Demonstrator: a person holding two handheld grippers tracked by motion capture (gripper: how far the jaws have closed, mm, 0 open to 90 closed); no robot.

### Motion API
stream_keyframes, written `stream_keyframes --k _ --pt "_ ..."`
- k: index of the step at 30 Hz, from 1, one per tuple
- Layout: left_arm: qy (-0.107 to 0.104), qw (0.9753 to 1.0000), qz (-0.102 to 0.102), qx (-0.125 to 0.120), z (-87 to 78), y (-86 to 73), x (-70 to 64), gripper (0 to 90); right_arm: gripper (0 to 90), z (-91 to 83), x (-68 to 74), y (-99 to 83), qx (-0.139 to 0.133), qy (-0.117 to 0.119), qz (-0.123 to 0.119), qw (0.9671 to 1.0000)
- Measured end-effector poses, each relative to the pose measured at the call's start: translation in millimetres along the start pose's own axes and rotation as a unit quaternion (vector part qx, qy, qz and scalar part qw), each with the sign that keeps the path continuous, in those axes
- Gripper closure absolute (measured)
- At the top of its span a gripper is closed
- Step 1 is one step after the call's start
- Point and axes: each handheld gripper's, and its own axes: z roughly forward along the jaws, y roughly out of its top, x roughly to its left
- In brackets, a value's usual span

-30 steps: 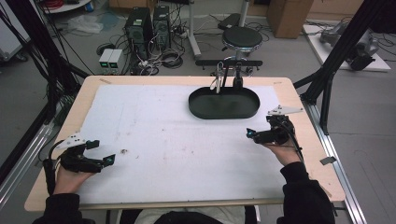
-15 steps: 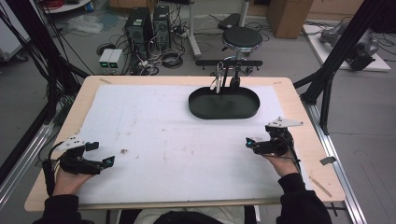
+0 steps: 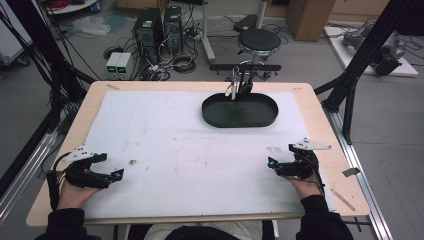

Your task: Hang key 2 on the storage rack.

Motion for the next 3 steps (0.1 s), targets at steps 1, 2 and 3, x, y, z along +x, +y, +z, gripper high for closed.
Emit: stream_keyframes --k 1,2,3 --pt "0.000 1.0000 0.001 0.000 0.1 0.0 0.0 2.2 0.7 -0.3 -0.3 -1.0 -0.002 -0.003 -0.001 1.0000" --pt "-0.001 1.0000 0.001 0.000 0.3 0.1 0.4 2.2 0.7 -0.7 -0.4 -1.5 -0.004 -0.003 -0.002 1.0000" --pt "-0.001 1.0000 0.001 0.000 0.5 0.1 0.4 2.2 0.7 -1.1 -0.2 -1.6 -0.005 -0.001 -0.002 1.0000"
